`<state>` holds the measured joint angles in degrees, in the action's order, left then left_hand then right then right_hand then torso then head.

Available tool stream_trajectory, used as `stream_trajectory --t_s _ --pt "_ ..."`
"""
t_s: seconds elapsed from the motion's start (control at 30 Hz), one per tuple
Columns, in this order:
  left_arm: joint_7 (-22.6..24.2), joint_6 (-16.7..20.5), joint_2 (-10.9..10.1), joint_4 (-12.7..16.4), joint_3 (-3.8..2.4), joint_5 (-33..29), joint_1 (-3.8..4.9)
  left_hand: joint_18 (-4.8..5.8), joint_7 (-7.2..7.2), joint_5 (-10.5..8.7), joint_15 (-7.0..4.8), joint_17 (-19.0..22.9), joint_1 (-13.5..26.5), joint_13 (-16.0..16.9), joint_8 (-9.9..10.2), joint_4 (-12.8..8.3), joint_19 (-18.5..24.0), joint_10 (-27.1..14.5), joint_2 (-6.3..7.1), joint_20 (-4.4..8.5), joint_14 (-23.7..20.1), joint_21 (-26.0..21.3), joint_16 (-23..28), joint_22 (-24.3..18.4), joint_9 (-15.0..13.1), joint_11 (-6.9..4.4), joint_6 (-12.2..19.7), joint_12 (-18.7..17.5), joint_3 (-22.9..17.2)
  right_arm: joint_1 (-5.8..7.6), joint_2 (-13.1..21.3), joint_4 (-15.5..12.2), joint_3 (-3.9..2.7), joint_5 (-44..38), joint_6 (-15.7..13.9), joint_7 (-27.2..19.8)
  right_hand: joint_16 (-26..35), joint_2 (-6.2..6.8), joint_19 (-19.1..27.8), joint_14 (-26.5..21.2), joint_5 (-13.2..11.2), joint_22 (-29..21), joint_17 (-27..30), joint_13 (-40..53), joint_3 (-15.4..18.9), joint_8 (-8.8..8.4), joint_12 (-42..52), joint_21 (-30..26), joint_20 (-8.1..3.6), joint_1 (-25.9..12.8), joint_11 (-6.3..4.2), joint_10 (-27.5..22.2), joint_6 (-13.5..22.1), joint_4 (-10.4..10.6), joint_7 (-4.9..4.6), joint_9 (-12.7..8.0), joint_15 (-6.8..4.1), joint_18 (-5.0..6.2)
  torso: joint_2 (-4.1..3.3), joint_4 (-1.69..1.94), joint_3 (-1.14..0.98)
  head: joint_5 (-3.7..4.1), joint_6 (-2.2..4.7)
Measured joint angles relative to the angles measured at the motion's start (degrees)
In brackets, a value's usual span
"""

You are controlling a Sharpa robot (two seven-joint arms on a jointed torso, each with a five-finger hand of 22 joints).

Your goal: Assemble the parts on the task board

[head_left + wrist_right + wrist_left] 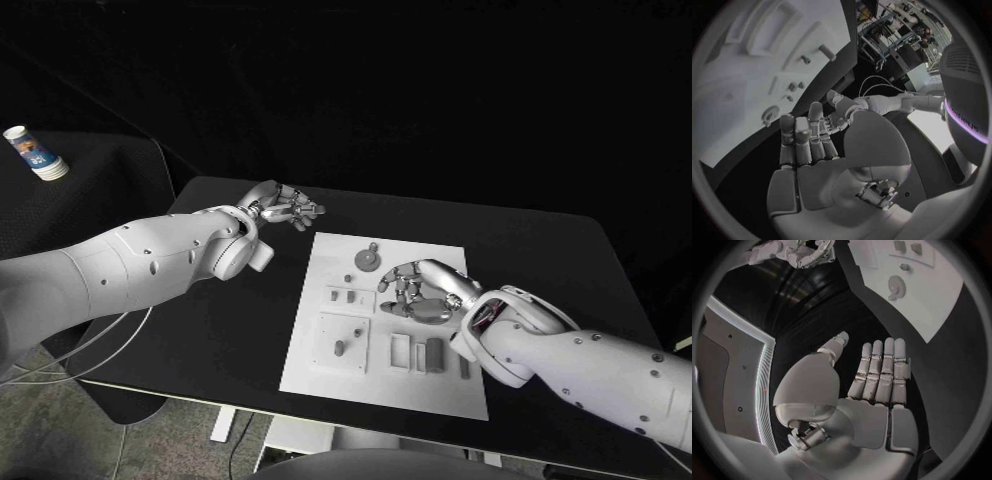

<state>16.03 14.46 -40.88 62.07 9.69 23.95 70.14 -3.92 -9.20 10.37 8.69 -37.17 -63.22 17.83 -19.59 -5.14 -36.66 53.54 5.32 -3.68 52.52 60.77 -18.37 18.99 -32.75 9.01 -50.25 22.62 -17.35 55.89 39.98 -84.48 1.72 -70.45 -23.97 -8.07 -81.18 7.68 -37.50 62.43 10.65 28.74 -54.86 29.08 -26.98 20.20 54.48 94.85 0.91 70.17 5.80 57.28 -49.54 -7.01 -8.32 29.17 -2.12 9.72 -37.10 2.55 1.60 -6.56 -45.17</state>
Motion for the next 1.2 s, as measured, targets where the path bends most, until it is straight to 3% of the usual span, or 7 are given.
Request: stream_trajectory --t_s 0.13,0.27,0.37,0.47,0.57,0.73,1.2 --pt "-0.03 -0.14 0.11 -0.31 0.03 0.04 0.0 0.0 0.0 0.0 0.0 0.0 0.0 0.0 0.0 0.0 0.0 0.0 0.0 0.0 0.0 0.0 0.0 0.0 0.0 0.0 0.0 -0.23 0.0 1.51 2.76 -0.48 -0.34 5.08 0.2 -1.38 14.18 -0.02 -6.14 12.85 0.0 -2.9 9.87 -8.34 -2.74 0.88 -13.51 0.0 1.19 -0.05 0.26 6.19 -0.36 -0.08 0.02 0.86 -1.35 1.87 0.01 -0.06 -0.08 0.54 0.5" --pt "-0.04 -0.28 0.28 -0.47 0.09 0.08 -0.02 0.0 0.0 0.0 0.0 0.0 0.0 0.0 0.0 0.0 0.0 0.0 0.0 0.0 0.0 0.0 0.0 0.0 0.0 0.0 0.0 -0.23 0.0 2.65 4.71 0.13 -0.37 9.29 1.24 -2.12 16.95 -0.99 -10.06 17.91 0.0 -4.13 11.12 -10.14 -3.42 0.88 -17.56 0.0 1.49 -0.5 0.51 7.05 -0.34 0.3 0.01 1.05 -2.04 3.12 0.04 -0.06 -0.1 1.15 0.93" --pt "-0.06 -0.37 0.45 -0.57 0.11 0.11 -0.06 0.0 0.0 0.0 0.0 0.0 0.0 0.0 0.0 0.0 0.0 0.0 0.0 0.0 0.0 0.0 0.0 0.0 0.0 0.0 0.0 -0.23 0.0 3.09 6.29 0.98 -0.42 11.11 2.77 -1.88 10.84 -1.38 -19.31 21.58 0.0 -4.41 6.46 -10.74 -3.21 0.88 -21.63 -0.01 0.77 -0.8 0.11 10.61 -0.34 0.1 0.01 1.15 -3.76 4.92 0.04 -0.03 -0.12 1.71 1.23" --pt "-0.09 -0.48 0.6 -0.65 0.12 0.13 -0.06 0.0 0.0 0.0 0.0 0.0 0.0 0.0 0.0 0.0 0.0 0.0 0.0 0.0 0.0 0.0 0.0 0.0 0.0 0.0 0.0 -0.23 0.0 3.2 7.86 1.26 -0.4 11.06 5.1 -0.34 0.31 -0.87 -25.71 22.24 0.0 -2.03 -0.82 -6.79 0.1 -0.25 -17.23 -0.01 -1.68 -1.87 -3.01 17.62 -1.09 0.07 -0.31 0.92 -4.48 4.87 0.03 0.03 -0.15 2.27 1.38" --pt "-0.13 -0.57 0.73 -0.77 0.16 0.14 -0.09 0.0 0.0 0.0 0.0 0.0 0.0 0.0 0.0 0.0 0.0 0.0 0.0 0.0 0.0 0.0 0.0 0.0 0.0 0.0 0.0 -0.23 0.0 3.2 9.22 0.81 -0.35 8.9 8.32 2.51 -3.48 -0.19 -27.24 22.32 0.0 0.32 -3.88 2.49 3.53 -2.1 -4.19 -0.01 -3.07 -2.56 -3.05 18.0 -0.73 0.15 -0.29 -0.12 -4.56 4.07 -0.01 0.04 -0.15 2.6 1.4" --pt "-0.18 -0.75 0.94 -0.82 0.17 0.17 -0.13 0.0 0.0 0.0 0.0 -0.01 0.0 0.0 0.0 0.0 0.0 0.0 0.0 0.0 0.0 0.0 0.0 0.0 0.0 0.0 0.0 -0.23 0.0 3.18 10.69 -0.83 -0.31 3.54 12.17 6.94 -9.54 1.04 -27.84 21.76 0.0 5.03 -8.33 23.77 6.99 -2.74 12.18 -0.02 -3.67 -3.79 -6.34 14.72 3.02 1.02 0.83 -2.19 -5.32 4.87 -0.05 0.05 -0.12 3.15 1.17" --pt "-0.41 -0.93 0.9 -0.72 0.23 0.3 -0.18 0.0 0.0 0.0 0.0 -0.01 0.0 0.0 0.0 0.0 0.0 0.0 0.0 0.0 0.0 0.0 0.0 0.0 0.0 0.0 0.0 -0.23 0.0 3.18 13.15 -6.83 0.75 0.32 14.98 21.49 -13.68 2.16 -28.45 21.74 0.0 7.68 -15.82 31.18 9.82 0.55 19.24 -0.02 -4.1 -15.74 -7.68 13.99 1.63 6.27 1.66 -0.74 -5.45 4.8 -0.07 0.08 0.06 4.33 0.05"
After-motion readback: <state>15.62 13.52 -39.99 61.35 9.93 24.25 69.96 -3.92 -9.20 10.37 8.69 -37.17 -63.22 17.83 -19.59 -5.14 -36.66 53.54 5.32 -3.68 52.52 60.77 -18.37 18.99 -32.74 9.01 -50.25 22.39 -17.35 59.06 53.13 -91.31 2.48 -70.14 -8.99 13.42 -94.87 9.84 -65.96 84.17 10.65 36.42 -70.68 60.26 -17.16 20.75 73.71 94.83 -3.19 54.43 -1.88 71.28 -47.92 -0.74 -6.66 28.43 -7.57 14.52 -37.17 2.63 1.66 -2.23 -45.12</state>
